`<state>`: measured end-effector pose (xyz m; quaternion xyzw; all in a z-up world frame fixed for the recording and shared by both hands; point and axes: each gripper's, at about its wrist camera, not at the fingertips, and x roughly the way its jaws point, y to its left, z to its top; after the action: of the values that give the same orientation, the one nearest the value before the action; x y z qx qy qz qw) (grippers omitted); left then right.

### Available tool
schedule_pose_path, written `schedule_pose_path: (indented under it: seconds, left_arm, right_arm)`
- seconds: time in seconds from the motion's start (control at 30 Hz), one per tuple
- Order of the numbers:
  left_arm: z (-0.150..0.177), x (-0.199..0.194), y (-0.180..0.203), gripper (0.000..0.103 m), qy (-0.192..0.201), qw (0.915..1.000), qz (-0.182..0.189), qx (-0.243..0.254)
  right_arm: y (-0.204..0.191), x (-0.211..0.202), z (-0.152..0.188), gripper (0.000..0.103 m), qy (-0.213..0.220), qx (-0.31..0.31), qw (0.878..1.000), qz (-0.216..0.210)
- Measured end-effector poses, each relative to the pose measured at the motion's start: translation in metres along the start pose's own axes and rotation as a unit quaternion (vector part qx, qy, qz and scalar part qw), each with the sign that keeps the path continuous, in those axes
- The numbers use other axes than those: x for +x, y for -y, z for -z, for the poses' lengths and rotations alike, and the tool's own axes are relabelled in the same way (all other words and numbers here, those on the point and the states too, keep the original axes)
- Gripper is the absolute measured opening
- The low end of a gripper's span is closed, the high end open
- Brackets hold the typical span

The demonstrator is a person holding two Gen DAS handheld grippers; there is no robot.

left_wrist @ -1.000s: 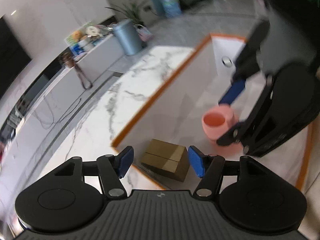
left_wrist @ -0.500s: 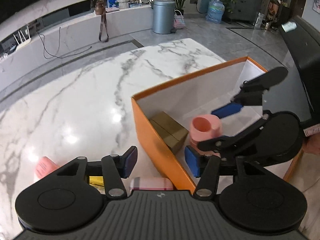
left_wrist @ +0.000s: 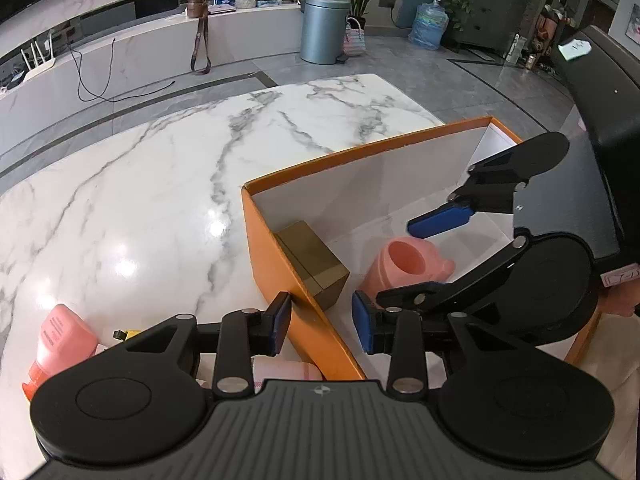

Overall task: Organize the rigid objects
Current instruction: 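Carry the cube and pink cup into the orange box and release both, then withdraw both tools from the box and move toward the remaining objects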

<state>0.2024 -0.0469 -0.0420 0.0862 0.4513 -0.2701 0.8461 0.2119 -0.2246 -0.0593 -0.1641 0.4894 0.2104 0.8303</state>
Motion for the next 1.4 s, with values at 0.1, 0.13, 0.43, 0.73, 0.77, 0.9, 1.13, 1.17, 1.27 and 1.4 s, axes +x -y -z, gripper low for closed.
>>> schedule_pose_path:
  seconds: [0.1, 0.13, 0.43, 0.73, 0.77, 0.9, 1.13, 1.17, 1.27, 1.4]
  left_arm:
    - [-0.001, 0.000, 0.000, 0.040, 0.000, 1.0000, -0.002, -0.002]
    - [0.000, 0.000, 0.000, 0.040, 0.000, 1.0000, -0.002, -0.004]
    - [-0.001, 0.003, 0.000, 0.036, -0.008, 0.9999, -0.010, -0.009]
    - [-0.002, 0.003, 0.003, 0.032, -0.012, 0.9998, -0.012, -0.005]
    - [-0.003, 0.003, 0.002, 0.032, -0.013, 0.9998, -0.012, -0.006]
    - [-0.003, 0.004, 0.002, 0.032, -0.014, 0.9998, -0.011, -0.005]
    - [-0.003, 0.003, 0.002, 0.032, -0.014, 0.9998, -0.010, -0.005]
    - [-0.003, 0.003, 0.002, 0.032, -0.014, 0.9998, -0.010, -0.006]
    - [-0.002, 0.001, 0.001, 0.032, -0.006, 0.9998, -0.014, -0.012]
    - [0.000, -0.009, 0.001, 0.032, 0.009, 0.9996, -0.016, -0.021]
  right_arm:
    - [0.004, -0.001, 0.003, 0.065, -0.004, 0.012, 1.000, -0.004]
    - [0.005, -0.002, 0.005, 0.067, -0.006, 0.014, 1.000, -0.003]
    - [0.001, -0.001, 0.026, 0.064, -0.040, 0.020, 0.999, -0.015]
    - [0.002, 0.018, 0.017, 0.026, -0.044, 0.014, 0.999, -0.013]
    - [0.001, 0.020, 0.014, 0.025, -0.043, 0.010, 0.999, -0.011]
    - [-0.004, 0.027, 0.006, 0.025, -0.039, -0.008, 0.999, 0.000]
    - [-0.002, 0.033, 0.003, 0.025, -0.042, -0.008, 0.999, 0.009]
    - [-0.002, 0.032, 0.003, 0.026, -0.042, -0.009, 0.999, 0.010]
    - [-0.006, 0.024, 0.004, 0.030, -0.040, -0.011, 0.999, 0.016]
    - [-0.009, 0.010, 0.009, 0.031, -0.036, -0.013, 0.999, 0.020]
